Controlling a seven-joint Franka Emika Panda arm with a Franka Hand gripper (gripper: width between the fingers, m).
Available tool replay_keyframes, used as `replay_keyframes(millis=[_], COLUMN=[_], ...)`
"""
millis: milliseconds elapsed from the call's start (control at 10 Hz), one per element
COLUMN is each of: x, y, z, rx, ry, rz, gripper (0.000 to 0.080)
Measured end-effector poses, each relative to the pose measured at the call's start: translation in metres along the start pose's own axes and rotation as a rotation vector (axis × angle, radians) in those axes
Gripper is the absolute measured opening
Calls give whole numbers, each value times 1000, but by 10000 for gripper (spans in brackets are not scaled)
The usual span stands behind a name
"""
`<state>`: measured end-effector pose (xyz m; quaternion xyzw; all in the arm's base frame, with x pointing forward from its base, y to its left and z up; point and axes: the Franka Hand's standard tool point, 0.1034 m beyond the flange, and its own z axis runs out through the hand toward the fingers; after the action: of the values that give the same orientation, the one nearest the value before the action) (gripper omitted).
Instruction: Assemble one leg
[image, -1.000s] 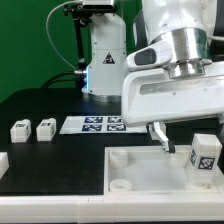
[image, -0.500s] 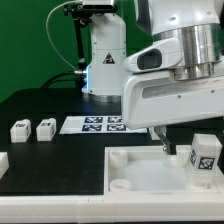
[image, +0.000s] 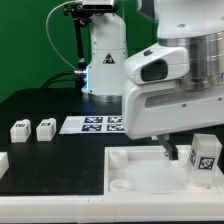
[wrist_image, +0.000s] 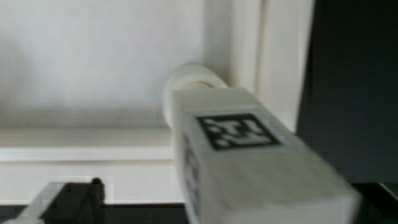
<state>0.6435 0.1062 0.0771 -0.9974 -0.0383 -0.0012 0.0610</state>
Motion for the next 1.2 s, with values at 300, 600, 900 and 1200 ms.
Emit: replay_keyframes(millis=[300,600,900,1200], x=[0,0,-5,-7], y=[-1,-2,-1,-8], z=[0,1,1,4], rx=[1,5,28,78], ry=[0,0,52,50], rz=[40,330,828,1358], gripper=[410,290,290,291])
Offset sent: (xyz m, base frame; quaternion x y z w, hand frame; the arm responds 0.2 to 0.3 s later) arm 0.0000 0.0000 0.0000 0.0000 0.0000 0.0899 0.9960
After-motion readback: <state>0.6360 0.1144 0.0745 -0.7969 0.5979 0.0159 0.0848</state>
